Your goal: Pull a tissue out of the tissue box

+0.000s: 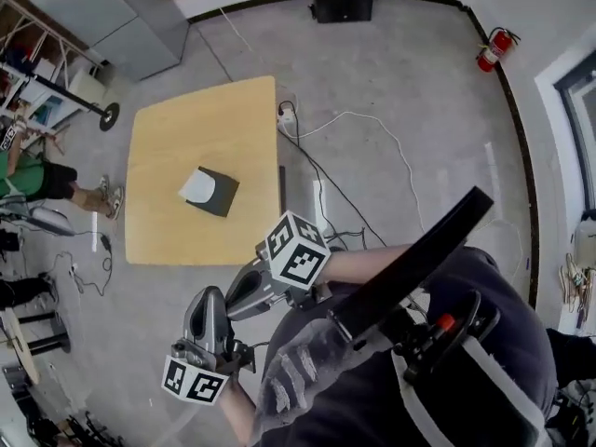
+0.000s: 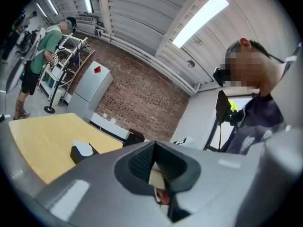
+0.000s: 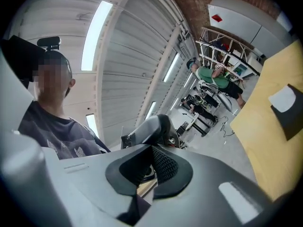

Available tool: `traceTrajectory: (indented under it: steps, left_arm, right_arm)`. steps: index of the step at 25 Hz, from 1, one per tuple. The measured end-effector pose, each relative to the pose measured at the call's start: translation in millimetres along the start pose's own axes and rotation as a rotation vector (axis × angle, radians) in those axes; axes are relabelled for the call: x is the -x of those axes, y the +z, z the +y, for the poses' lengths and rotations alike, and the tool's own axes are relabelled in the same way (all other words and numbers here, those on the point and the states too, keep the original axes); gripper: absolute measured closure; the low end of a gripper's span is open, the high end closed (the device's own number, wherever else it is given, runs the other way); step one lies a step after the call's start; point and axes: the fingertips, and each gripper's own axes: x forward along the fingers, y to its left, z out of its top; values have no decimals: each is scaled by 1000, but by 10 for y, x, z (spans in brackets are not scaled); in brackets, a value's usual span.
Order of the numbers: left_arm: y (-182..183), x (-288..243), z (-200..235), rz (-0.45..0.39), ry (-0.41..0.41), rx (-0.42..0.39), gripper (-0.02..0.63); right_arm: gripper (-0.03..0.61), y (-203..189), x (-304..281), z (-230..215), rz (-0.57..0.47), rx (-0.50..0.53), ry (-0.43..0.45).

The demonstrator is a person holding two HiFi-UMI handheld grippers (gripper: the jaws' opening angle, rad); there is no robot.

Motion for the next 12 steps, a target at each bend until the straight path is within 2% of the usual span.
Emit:
traceTrajectory:
  steps: [6,12]
  left_arm:
    - [-52,-433,-326,55,-66,-47,613]
    - [-390,-844,-549,117,-44,-118,612]
  right_arm:
    - [579,60,425,148,-80,30,-74]
    - [578,-80,1037,87,-159,-56,-123]
